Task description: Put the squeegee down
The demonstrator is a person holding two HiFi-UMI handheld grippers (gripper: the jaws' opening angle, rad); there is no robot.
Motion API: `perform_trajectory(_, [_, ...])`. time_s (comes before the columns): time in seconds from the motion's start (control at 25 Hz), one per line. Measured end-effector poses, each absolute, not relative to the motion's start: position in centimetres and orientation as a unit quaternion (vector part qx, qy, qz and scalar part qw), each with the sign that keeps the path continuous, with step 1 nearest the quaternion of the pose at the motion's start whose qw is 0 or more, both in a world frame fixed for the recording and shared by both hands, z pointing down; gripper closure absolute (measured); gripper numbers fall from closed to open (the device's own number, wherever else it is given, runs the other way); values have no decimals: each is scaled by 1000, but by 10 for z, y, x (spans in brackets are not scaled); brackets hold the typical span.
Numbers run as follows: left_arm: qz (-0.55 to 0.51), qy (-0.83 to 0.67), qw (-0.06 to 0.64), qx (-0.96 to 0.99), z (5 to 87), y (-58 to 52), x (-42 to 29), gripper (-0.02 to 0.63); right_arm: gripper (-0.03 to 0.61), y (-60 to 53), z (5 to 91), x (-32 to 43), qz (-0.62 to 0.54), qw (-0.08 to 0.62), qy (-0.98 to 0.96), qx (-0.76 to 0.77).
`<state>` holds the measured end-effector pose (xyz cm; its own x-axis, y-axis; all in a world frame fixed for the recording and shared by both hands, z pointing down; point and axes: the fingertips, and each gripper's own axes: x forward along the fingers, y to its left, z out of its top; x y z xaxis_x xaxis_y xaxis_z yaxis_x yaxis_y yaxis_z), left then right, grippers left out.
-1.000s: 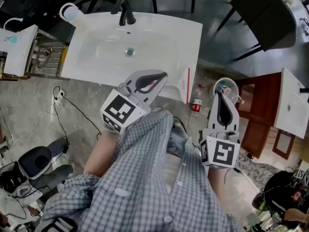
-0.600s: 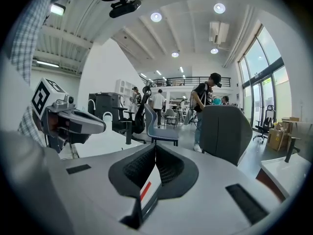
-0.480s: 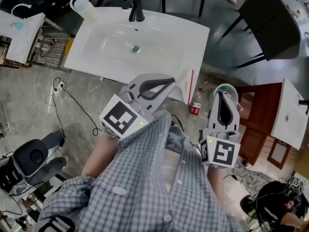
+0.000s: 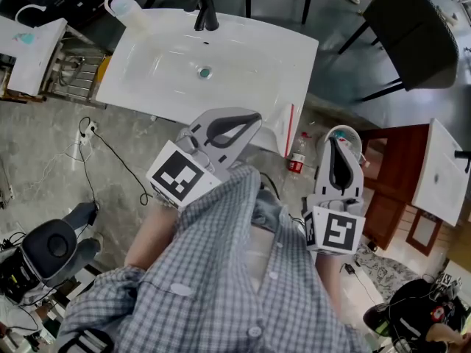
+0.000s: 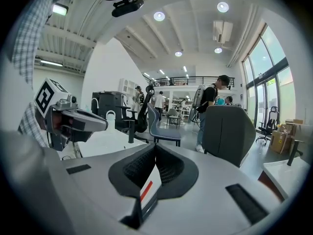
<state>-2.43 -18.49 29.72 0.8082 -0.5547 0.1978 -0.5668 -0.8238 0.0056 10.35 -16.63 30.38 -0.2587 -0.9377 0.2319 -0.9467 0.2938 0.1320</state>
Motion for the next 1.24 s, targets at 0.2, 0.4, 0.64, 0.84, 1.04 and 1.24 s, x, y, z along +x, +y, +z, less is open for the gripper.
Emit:
perform_trajectory(0.2, [90, -296, 30, 950, 295, -185, -24, 607, 569, -168, 297, 99, 8, 125, -796, 592])
perform_trajectory(0.4, [91, -294, 31, 951, 295, -185, -24, 607, 569, -167, 298, 98, 7, 131, -796, 590])
perform_trajectory(0.64, [97, -291, 32, 951, 298, -184, -22, 607, 569, -167, 300, 100, 8, 131, -797, 590])
perform_trajectory(0.84, [103, -284, 39, 953, 299, -181, -18, 607, 569, -167, 300, 102, 9, 135, -797, 589])
perform_trajectory(1.04, [102, -284, 39, 953, 302, -179, -19, 607, 569, -165, 301, 102, 10, 136, -796, 590])
perform_trajectory(1.24, [104, -289, 41, 951, 303, -182, -20, 607, 569, -167, 304, 102, 7, 140, -798, 586])
